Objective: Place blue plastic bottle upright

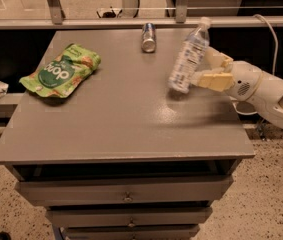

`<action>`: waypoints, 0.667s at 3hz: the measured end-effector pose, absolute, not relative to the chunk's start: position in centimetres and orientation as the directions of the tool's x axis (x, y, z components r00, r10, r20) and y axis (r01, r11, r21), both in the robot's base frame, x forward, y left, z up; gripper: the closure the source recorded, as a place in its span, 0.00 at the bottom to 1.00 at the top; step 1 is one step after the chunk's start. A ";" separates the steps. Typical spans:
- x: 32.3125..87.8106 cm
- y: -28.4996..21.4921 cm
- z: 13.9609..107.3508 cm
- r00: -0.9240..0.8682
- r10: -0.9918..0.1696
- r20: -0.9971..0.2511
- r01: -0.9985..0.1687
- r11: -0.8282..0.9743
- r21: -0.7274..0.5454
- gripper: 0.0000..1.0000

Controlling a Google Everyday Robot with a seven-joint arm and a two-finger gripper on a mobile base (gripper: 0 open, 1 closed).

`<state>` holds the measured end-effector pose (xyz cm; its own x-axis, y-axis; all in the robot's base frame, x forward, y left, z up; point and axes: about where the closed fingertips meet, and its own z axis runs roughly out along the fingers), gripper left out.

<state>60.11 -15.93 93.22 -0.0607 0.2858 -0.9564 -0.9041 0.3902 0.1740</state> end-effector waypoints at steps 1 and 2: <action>59.3 -16.7 93.0 -0.051 0.229 -0.972 -0.902 0.406 0.143 0.00; 59.0 -17.1 92.8 -0.050 0.192 -0.980 -0.902 0.413 0.127 0.00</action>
Offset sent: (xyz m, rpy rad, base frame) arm -0.0151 -0.0237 -0.0074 -0.1427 -0.0057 -0.0229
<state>59.00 -17.10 92.84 -0.0501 0.1924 -0.9800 -0.9016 0.4134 0.1272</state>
